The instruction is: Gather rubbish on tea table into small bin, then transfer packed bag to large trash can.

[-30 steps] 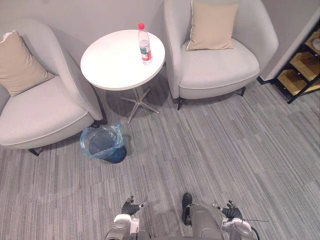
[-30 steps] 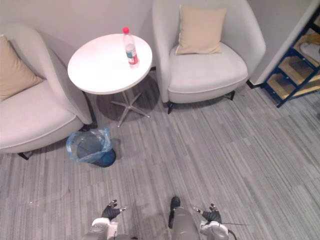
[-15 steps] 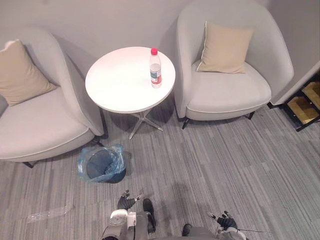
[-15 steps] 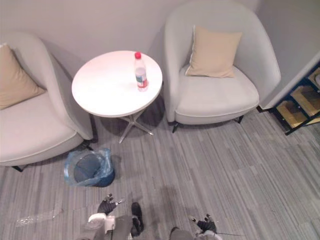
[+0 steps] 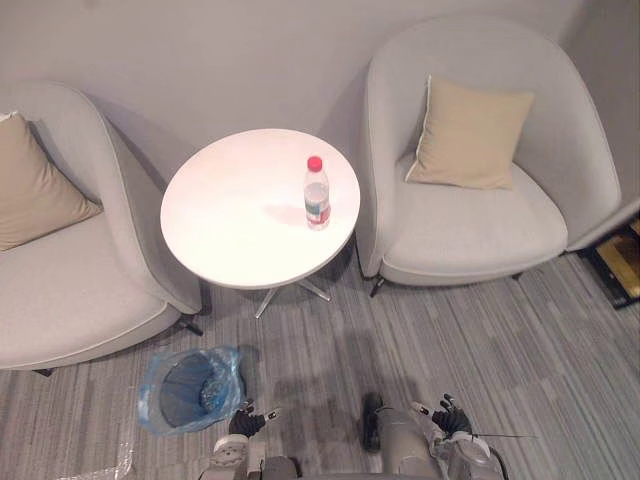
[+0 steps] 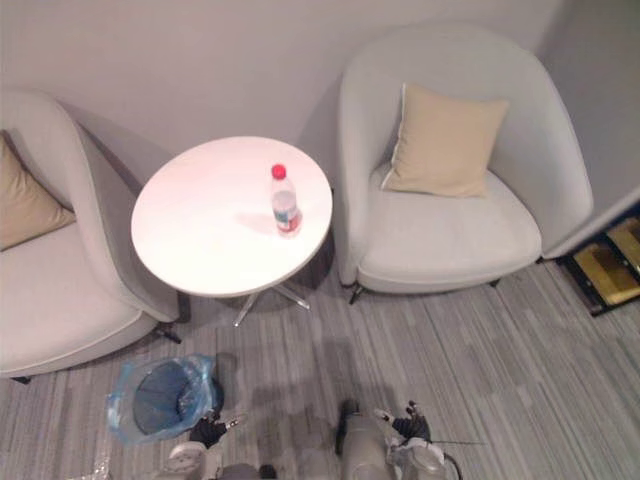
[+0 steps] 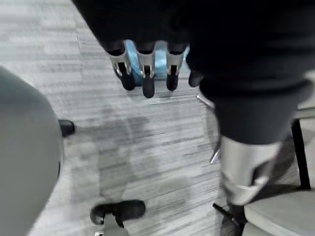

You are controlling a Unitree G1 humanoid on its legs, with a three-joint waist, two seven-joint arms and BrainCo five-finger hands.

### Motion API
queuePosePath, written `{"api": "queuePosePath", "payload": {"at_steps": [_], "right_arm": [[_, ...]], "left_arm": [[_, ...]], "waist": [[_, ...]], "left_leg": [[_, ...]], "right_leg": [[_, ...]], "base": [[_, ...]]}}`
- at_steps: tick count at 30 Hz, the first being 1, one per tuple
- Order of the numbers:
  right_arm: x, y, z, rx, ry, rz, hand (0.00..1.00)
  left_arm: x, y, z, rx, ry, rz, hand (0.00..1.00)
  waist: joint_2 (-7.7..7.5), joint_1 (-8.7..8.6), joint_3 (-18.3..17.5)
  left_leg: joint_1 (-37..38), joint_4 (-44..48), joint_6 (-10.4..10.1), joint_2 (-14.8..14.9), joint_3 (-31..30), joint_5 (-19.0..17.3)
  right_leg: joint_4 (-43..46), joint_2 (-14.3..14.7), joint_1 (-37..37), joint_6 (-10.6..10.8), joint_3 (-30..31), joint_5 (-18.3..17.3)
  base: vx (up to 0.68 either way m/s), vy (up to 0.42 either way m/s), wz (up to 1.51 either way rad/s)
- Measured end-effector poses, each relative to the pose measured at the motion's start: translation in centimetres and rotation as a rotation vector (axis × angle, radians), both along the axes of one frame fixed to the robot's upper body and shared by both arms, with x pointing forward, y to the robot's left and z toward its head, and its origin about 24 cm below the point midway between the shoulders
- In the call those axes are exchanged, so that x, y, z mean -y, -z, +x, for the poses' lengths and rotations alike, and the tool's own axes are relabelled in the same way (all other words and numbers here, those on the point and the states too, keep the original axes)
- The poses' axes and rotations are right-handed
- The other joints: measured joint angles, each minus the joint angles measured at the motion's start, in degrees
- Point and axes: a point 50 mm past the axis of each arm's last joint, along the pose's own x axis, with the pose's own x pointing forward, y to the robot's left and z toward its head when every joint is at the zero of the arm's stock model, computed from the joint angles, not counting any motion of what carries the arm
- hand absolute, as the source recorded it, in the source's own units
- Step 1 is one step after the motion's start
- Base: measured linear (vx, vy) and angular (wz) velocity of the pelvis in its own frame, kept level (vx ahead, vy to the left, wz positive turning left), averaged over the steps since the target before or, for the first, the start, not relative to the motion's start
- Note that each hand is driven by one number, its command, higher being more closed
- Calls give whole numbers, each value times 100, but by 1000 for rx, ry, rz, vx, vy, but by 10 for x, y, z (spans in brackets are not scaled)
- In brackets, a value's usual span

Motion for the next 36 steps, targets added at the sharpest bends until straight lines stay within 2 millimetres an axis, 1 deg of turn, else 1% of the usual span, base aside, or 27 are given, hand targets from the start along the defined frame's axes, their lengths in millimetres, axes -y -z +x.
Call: {"api": "queuePosePath", "payload": {"at_steps": [1, 2, 4, 5, 6, 7, 8, 10, 11, 12, 13, 14, 16, 19, 21, 22, 24, 25, 26, 27, 29, 30, 31, 32, 33, 34, 36], "right_arm": [[0, 2, -4, -13, 11, 5, 0], [0, 3, -7, -22, 13, 6, 0], [-1, 4, -14, -38, 17, 6, 0], [-1, 5, -15, -40, 15, 4, 0], [-1, 4, -14, -38, 15, 3, 0], [-2, 4, -13, -30, 15, 5, 0], [-2, 4, -12, -29, 15, 5, 0], [-3, 4, -11, -29, 13, 4, 0], [-2, 4, -12, -30, 13, 3, 0], [2, 3, -12, -33, 9, -11, 0], [-3, 4, -12, -38, -4, -5, 0], [-5, 4, -11, -38, -10, -3, 0], [-12, 5, -9, -42, -48, -4, 0], [-17, 5, -7, -42, -82, -8, 0], [-22, 5, -4, -37, -116, -14, 0], [-26, 3, 2, -22, -160, -29, 0], [-27, -4, 13, 27, -208, -69, 0], [-26, -16, 28, 105, -237, -119, 0], [-24, -25, 37, 159, -245, -147, 0], [-22, -30, 40, 184, -248, -162, 0], [-12, -58, 63, 327, -291, -272, 0], [-11, -63, 66, 353, -293, -287, 0], [-10, -75, 74, 411, -306, -327, 0], [-10, -78, 76, 427, -311, -336, 0], [-10, -84, 80, 459, -314, -348, 0], [-12, -94, 84, 507, -313, -398, 0], [-12, -99, 87, 528, -309, -406, 0]], "left_arm": [[4, 0, 1, 2, -4, -12, 0], [6, -1, 3, 7, -2, -16, 0], [8, -3, 7, 24, -8, -24, 0], [9, -4, 9, 36, -7, -27, 0], [9, -4, 10, 38, -7, -27, 0], [9, -5, 11, 41, -7, -26, 0], [9, -5, 11, 43, -7, -26, 0], [9, -6, 13, 53, -1, -23, 0], [9, -6, 13, 53, 2, -21, 0], [8, -6, 12, 50, 12, -14, 0], [4, -6, 12, 51, 22, 3, 0], [3, -6, 11, 49, 25, 6, 0], [-9, -3, 5, 17, 40, 40, 0], [-17, -1, 0, -10, 75, 78, 0], [-20, 0, -3, -21, 79, 88, 0], [-22, 0, -5, -33, 87, 98, 0], [-20, 1, -5, -33, 94, 98, 0], [-20, 1, -6, -33, 101, 104, 0], [-19, 1, -5, -32, 117, 109, 0], [-19, 0, -5, -31, 120, 110, 0], [-18, 1, -6, -30, 129, 113, 0], [-18, 1, -6, -30, 132, 114, 0], [-19, 1, -7, -30, 133, 115, 0], [-19, 1, -8, -29, 133, 116, 0], [-20, 1, -9, -26, 133, 118, 0], [-22, 1, -11, -29, 132, 122, 0], [-22, 1, -11, -29, 133, 122, 0]], "waist": [[2, -33, 13], [-6, -42, 19], [-36, -1, 41], [-75, 38, 61], [-83, 45, 65], [-79, 47, 63], [-81, 52, 63], [-80, 104, 64], [-76, 111, 61], [-18, 141, 25], [-107, 170, -61], [-125, 168, -74], [-256, 135, -94], [-275, 143, -114], [-274, 149, -143], [-256, 160, -154], [-246, 162, -160], [-252, 157, -172], [-253, 152, -173], [-253, 148, -173], [-259, 147, -206], [-263, 147, -215], [-285, 147, -244], [-296, 148, -256], [-322, 148, -283], [-376, 147, -340], [-375, 147, -341]], "left_leg": [[-87, 281, -75, 103, -83, 46], [-218, 614, -119, 175, -106, 70], [-710, 1778, -337, 416, -34, 252], [-871, 2147, -229, 547, 154, 208], [-933, 2201, -157, 574, 278, 147], [-1088, 2138, -72, 564, 475, 6], [-1125, 2060, -45, 542, 527, -30], [-1309, 1000, 17, 178, 474, -26], [-1300, 730, 44, 93, 414, 39], [-1289, 201, 79, -100, 142, 603], [-1170, 46, 118, -222, 221, 633], [-1159, 13, 135, -248, 227, 632], [-1091, -107, 201, -400, 222, 643], [-872, -394, 293, -542, 206, 703], [-869, -416, 304, -565, 187, 710], [-869, -473, 329, -566, 145, 732], [-875, -503, 339, -560, 75, 745], [-832, -602, 339, -547, 61, 791], [-795, -672, 350, -546, 60, 825], [-785, -690, 351, -544, 61, 834], [-736, -826, 351, -533, 66, 869], [-736, -848, 349, -532, 66, 874], [-741, -888, 365, -535, 72, 896], [-742, -899, 360, -537, 76, 904], [-742, -921, 368, -544, 80, 914], [-692, -1077, 395, -585, 54, 1024], [-683, -1153, 394, -590, 38, 1090]], "right_leg": [[86, -10, 118, -71, -182, -188], [80, -11, 227, -97, -275, -266], [-143, -33, 652, -174, -519, -383], [-304, -32, 874, -202, -589, -403], [-388, -36, 973, -202, -617, -403], [-521, -66, 1132, -193, -690, -399], [-557, -83, 1174, -180, -705, -397], [-708, -203, 1337, -24, -707, -365], [-712, -218, 1352, 16, -697, -370], [-699, -185, 1358, 144, -582, -384], [-812, -222, 1370, 269, -413, -339], [-885, -235, 1387, 298, -402, -315], [-1211, -331, 1566, 403, -394, -170], [-1406, -378, 1759, 430, -376, -153], [-1449, -377, 1775, 430, -375, -153], [-1493, -360, 1783, 427, -393, -151], [-1504, -342, 1787, 423, -402, -149], [-1538, -312, 1796, 398, -393, -132], [-1598, -297, 1820, 365, -385, -101], [-1628, -290, 1837, 362, -382, -86], [-1764, -247, 1863, 362, -332, 15], [-1796, -242, 1862, 366, -323, 34], [-1881, -232, 1866, 365, -294, 97], [-1907, -231, 1866, 372, -281, 117], [-1953, -230, 1868, 380, -263, 151], [-2145, -238, 1938, 405, -256, 275], [-2181, -237, 1933, 415, -259, 297]], "base": [[307, -276, 62], [254, -231, 66], [193, -180, 57], [129, -98, 38], [112, -45, 30], [84, -12, 21], [101, 23, 21], [105, 98, 10], [124, 179, -10], [137, 157, -28], [137, 157, -28], [153, 145, -16], [132, 161, 3], [88, 80, 9], [78, 31, 5], [74, -22, 7], [46, -34, 6], [25, -34, -1], [26, -37, -2], [4, -18, -6], [-14, -2, -10], [-21, 12, -11], [-20, 16, -7], [-27, 22, -9], [-106, 44, -3], [-122, 40, -1], [-92, 12, 4]]}}
